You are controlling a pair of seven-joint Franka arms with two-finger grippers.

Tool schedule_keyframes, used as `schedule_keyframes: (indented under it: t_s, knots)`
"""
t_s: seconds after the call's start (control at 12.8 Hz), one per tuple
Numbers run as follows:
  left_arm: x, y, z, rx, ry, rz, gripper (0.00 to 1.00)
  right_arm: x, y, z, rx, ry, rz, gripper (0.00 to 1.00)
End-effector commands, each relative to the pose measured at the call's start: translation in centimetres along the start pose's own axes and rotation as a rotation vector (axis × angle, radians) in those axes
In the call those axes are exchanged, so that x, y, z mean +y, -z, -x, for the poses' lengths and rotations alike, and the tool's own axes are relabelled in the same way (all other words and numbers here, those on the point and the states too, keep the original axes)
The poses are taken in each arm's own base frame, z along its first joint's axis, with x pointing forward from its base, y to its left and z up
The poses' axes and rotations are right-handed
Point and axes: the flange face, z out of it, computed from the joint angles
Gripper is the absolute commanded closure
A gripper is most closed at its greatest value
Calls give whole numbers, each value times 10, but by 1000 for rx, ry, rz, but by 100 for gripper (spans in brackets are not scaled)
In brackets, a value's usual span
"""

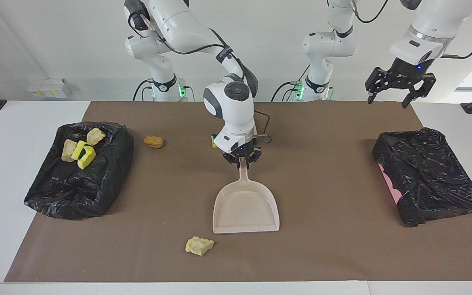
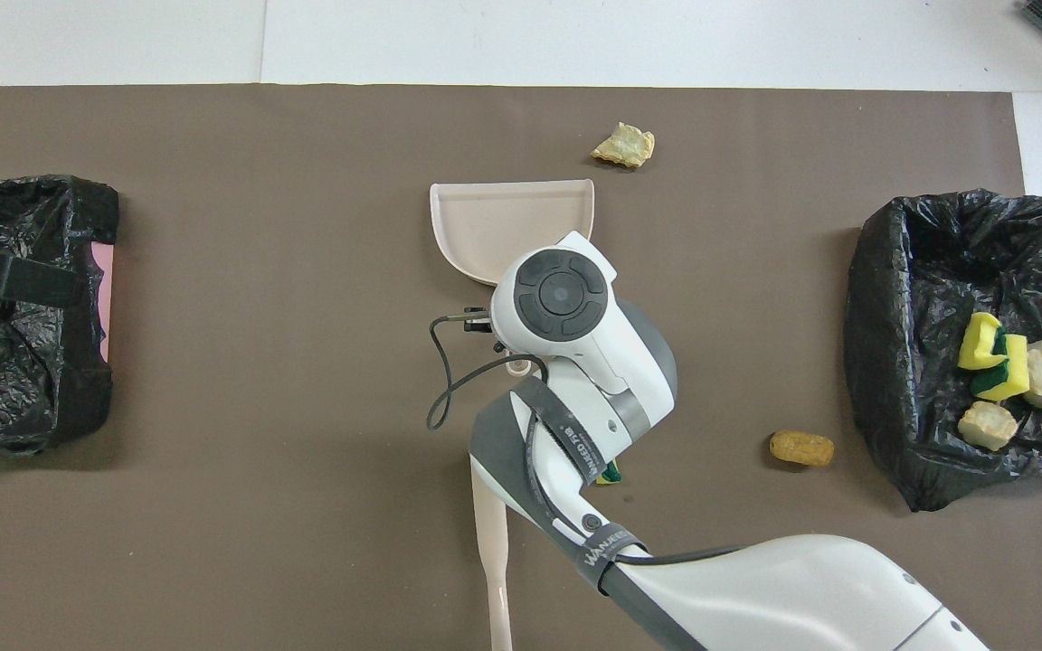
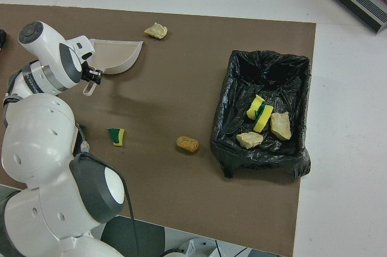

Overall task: Sweep and dump trash in bin
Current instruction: 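Bring the dustpan back and set it on the table with the right gripper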

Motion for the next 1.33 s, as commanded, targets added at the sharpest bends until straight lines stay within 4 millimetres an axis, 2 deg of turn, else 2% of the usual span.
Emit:
schedule_keyframes:
  t_s: [0.0,0.16,0.31,0.55,0.78,0.86,1.02,1.25]
  knots:
    - [-2,6,4,-6,3,-18,0,-9,-6,-14,29,-15,-49,1]
    - [-2,7,5,-3,4,-18,0,-4,4,-7,5,14,-27,0]
    - [-2,7,5,-4,4,-18,0,0,28,2,-34,22,13,0]
    - [-2,7,5,-4,4,-18,0,0,62,35,-71,54,53,0]
    - [0,7,4,-6,0,-18,0,-2,75,93,-89,91,80,0]
    - [-1,6,5,-10,1,-17,0,-8,75,115,-100,108,87,0]
    - [-6,5,5,-10,17,-16,0,-9,73,145,-114,97,107,0]
    - [-2,3,2,8,12,-17,0,-8,67,191,-154,106,98,0]
